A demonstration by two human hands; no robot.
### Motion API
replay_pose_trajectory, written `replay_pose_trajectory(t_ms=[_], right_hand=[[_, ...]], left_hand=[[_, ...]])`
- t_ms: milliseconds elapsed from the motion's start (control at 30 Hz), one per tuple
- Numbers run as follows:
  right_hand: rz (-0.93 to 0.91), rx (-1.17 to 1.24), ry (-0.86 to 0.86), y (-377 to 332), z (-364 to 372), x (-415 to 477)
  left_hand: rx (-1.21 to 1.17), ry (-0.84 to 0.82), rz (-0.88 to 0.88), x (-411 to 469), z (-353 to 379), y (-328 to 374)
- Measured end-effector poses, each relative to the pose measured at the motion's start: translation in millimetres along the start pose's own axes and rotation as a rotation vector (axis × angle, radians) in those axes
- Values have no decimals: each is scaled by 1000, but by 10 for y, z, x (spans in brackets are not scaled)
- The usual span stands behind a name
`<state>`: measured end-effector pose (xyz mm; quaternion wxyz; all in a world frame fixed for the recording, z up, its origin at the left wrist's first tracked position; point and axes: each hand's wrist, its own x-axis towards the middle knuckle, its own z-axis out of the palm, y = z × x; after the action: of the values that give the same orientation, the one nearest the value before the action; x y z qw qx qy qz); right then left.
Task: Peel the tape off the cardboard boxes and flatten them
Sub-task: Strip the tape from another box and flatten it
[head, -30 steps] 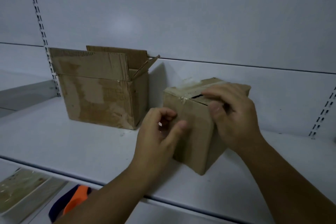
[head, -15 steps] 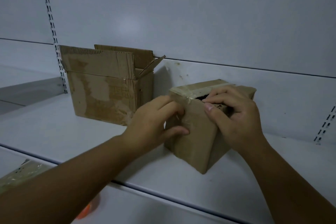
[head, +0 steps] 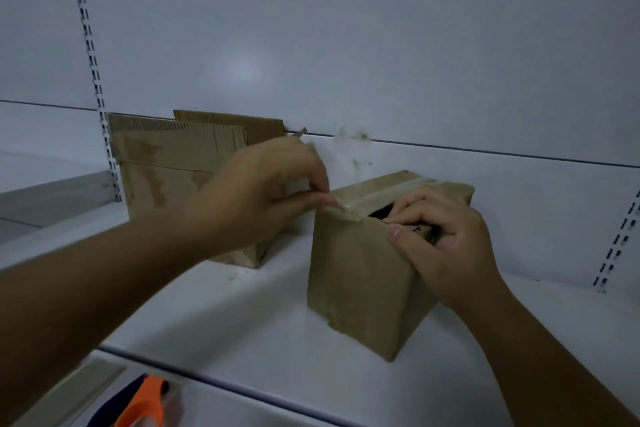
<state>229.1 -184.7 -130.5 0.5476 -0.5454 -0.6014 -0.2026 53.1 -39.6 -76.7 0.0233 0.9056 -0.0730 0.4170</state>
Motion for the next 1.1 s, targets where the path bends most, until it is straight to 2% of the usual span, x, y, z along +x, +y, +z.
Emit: replay_pose_trajectory(t_ms=[100, 200, 267, 433, 500, 633, 700, 767, 867, 933, 1000, 1100], right_hand=[[9, 76, -50, 30, -18, 19], [42, 143, -102, 56, -61, 38], [89, 201, -143, 71, -112, 56], [161, 298, -202, 76, -177, 92], [175, 238, -183, 40, -153, 94], [229, 29, -97, -99, -126, 110], [198, -139, -63, -244, -144, 138], [163, -279, -140, -437, -122, 215], [170, -481, -344, -669, 30, 366], [137, -610, -389, -724, 139, 441], [169, -600, -371, -740, 194, 483], [263, -415, -432, -720, 191, 474]], left_hand=[[-6, -90, -34, 163, -190, -32], [-144, -6, -204, 317, -338, -142], [-315, -9, -302, 377, -382, -241], [-901, -280, -489, 260, 88, -224], [-961, -329, -527, 214, 271, -174], [-849, -298, -506, 202, 347, -154], [-785, -303, -488, 211, 341, -148], [-726, -302, -479, 217, 359, -142], [-720, -258, -456, 228, 407, -144], [-752, -264, -429, 246, 455, -147], [-820, -290, -401, 233, 501, -173], [-1005, -278, -188, 80, 582, -289]])
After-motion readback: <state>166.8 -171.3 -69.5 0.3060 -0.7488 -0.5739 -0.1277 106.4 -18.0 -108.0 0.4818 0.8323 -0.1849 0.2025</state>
